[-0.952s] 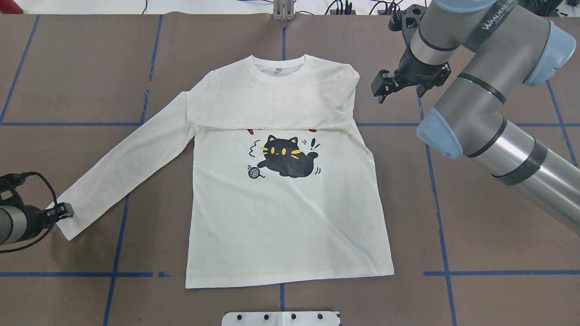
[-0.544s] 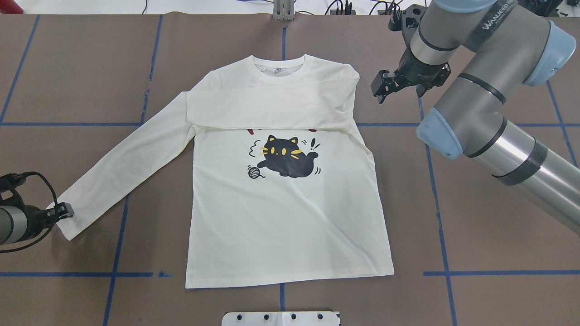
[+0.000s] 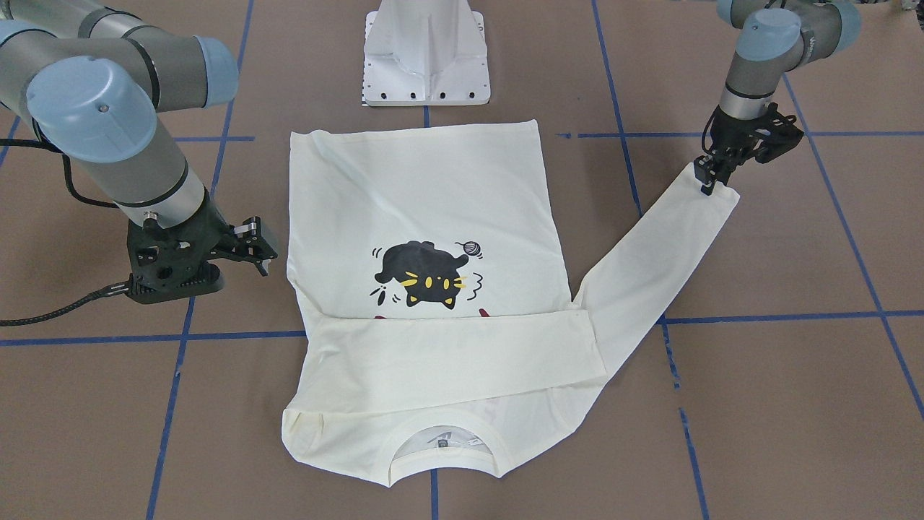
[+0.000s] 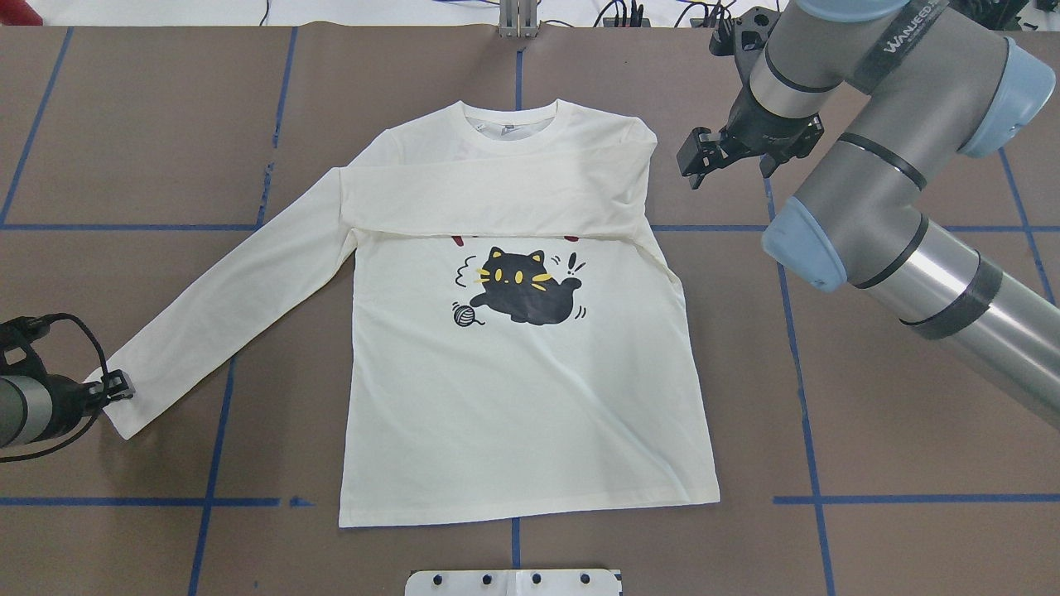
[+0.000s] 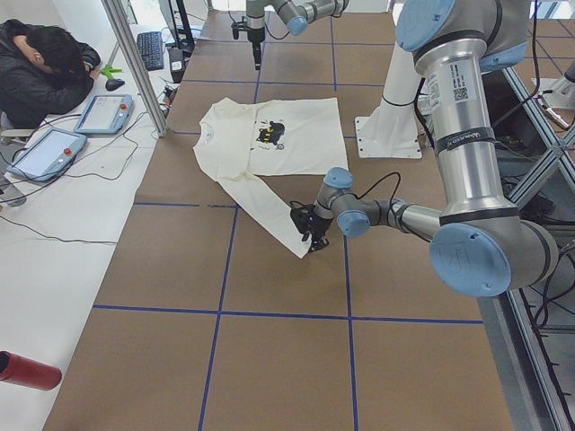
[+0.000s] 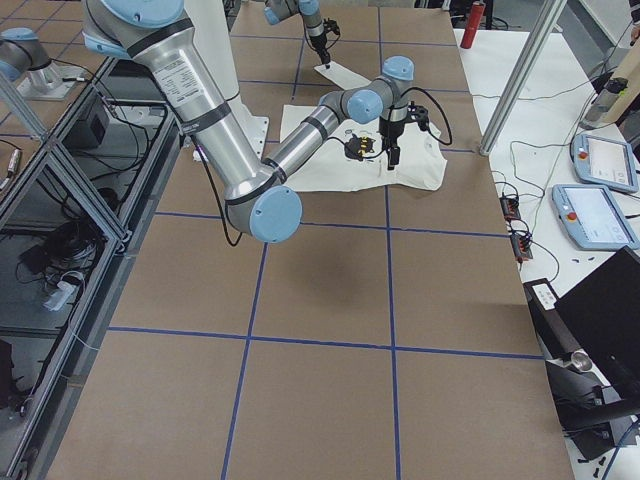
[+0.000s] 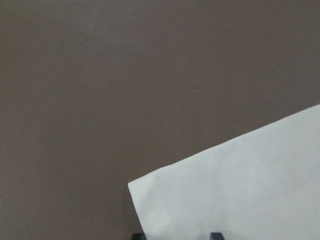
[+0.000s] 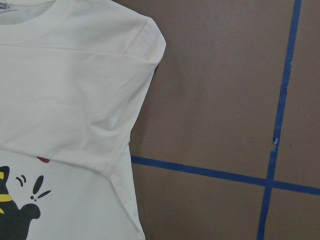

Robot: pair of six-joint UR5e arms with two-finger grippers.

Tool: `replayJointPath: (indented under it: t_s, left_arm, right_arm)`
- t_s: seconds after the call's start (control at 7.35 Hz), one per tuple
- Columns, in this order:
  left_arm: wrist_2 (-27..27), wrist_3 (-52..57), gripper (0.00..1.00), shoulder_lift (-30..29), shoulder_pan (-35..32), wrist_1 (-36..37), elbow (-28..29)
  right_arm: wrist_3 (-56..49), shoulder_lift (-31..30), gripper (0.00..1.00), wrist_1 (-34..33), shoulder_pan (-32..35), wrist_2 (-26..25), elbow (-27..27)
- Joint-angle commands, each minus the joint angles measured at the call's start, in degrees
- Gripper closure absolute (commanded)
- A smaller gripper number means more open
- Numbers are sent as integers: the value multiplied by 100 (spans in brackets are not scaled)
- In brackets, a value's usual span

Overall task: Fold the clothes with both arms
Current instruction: 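Grasp the other sleeve cuff with the left gripper while right gripper waits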

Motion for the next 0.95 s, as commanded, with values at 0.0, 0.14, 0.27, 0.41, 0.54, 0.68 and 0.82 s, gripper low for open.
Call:
replayJointPath:
  t_s: [0.0, 0.14, 0.27, 0.41, 0.54, 0.68, 0.82]
  left_arm:
    - [-5, -1, 78, -4, 0, 10, -39]
    - [-14, 8, 82, -4, 0, 19, -101]
    - [-22, 8, 93, -4, 0, 176, -275]
    - [-31, 60, 100, -22, 0, 612, -590]
    - [-40, 87, 100, -179, -8, 982, -794]
    - [-40, 183, 100, -528, -43, 1282, -796]
    - [-40, 663, 100, -923, -322, 1563, -804]
  right_arm:
    - [-3, 0, 0, -7, 5, 5, 15]
    - [-3, 0, 0, -7, 6, 5, 15]
    - [-3, -9, 0, -7, 6, 5, 15]
    - [5, -17, 0, -7, 6, 5, 15]
    - [5, -122, 0, -7, 14, 5, 76]
    - [5, -393, 0, -7, 14, 5, 286]
    - [5, -726, 0, -7, 14, -4, 514]
